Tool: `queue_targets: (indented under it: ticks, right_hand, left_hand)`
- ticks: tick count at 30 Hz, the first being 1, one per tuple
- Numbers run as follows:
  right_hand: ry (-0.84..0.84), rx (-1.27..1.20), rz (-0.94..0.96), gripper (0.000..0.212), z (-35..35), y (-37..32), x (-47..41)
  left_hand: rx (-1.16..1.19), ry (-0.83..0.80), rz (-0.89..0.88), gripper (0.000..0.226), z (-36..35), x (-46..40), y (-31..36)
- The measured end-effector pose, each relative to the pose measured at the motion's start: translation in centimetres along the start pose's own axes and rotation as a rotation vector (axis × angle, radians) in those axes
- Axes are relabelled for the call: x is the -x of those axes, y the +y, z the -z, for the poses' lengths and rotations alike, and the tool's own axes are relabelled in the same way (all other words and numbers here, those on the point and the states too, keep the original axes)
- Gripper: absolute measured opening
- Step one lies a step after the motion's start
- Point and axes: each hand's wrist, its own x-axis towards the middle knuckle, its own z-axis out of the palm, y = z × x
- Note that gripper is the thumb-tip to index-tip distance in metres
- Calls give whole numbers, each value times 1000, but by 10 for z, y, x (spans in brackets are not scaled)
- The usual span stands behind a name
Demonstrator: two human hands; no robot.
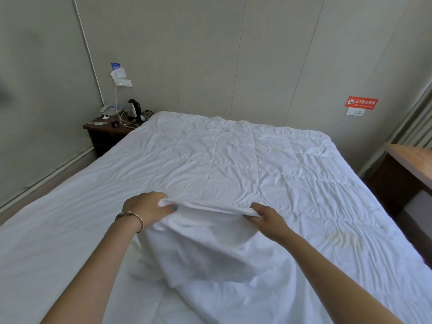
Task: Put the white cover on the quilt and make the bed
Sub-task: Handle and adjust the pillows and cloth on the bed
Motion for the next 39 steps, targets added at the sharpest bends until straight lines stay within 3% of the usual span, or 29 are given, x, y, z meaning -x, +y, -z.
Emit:
queue_targets:
  ticks: [1, 2, 3, 5, 7, 9, 10, 13, 15, 17, 19, 20, 22, 24, 26, 27, 29, 30, 32, 34, 36, 39]
  right_hand:
    - [47, 0, 45, 36, 1, -12, 3]
    - [86, -17, 107, 37, 1, -27, 7]
    - [105, -50, 163, 36, 0, -44, 12]
    - [84, -117, 225, 31, -3, -69, 24]
    - [29, -122, 241, 25, -6, -73, 33]
    - [-52, -137, 219, 27, -8, -60, 38]
    - [-122, -141, 192, 28, -8, -51, 40]
    - [-364, 112, 75, 20, -17, -8, 39]
    - [-393, 286, -15, 19, -27, 28, 38]
    - [-319, 258, -68, 6, -37, 53, 39]
    - [-225, 291, -23, 11, -42, 63, 38]
    - [-160, 276, -6, 15, -41, 59, 36]
    - [-28, 160, 57, 18, -25, 31, 29]
    - [113, 68, 178, 11, 1, -22, 23]
    - [358, -50, 363, 10, 27, -78, 25]
    - [497, -100, 466, 13, 38, -104, 30]
    - [667, -87, 579, 16, 49, -138, 36]
    - [657, -22, 563, 13, 47, -142, 34]
    - [459, 73, 401, 3, 36, -131, 26]
    - [232, -62, 248, 10, 27, -107, 20]
    - [6, -178, 188, 13, 19, -83, 25]
    - [-408, -86, 108, 22, -9, -53, 40]
  left_hand:
    - [-206, -80, 74, 58, -2, 3, -1]
    - [-237, -102, 36, 68, -8, 7, 3]
    - [-158, -132, -99, 84, -14, 11, 12]
    - [343, -208, -311, 107, -22, 30, 47]
    - [612, -127, -379, 87, -39, 40, 75]
    - [444, -40, -354, 37, -52, 43, 86]
    - [420, -45, -368, 27, -60, 45, 85]
    - [754, -128, -450, 26, -74, 54, 68]
    - [945, -96, -409, 28, -76, 60, 52]
    - [983, -94, -341, 45, -76, 64, 30]
    - [644, -110, -204, 63, -81, 66, 13]
    - [400, -103, -99, 62, -83, 66, 9]
    - [164, 10, 15, 37, -89, 64, 11]
    - [171, 62, -32, 17, -83, 60, 23]
    - [365, 145, -85, 35, -74, 56, 37]
    - [624, 173, -146, 51, -65, 59, 47]
    - [1157, 189, -443, 76, -42, 73, 71]
    - [1228, 204, -551, 80, -34, 79, 83]
    - [1106, 316, -529, 68, -31, 78, 100]
    - [870, 425, -321, 38, -41, 66, 100]
    - [882, 323, -237, 25, -47, 60, 90]
    - [1116, 129, -372, 14, -40, 73, 78]
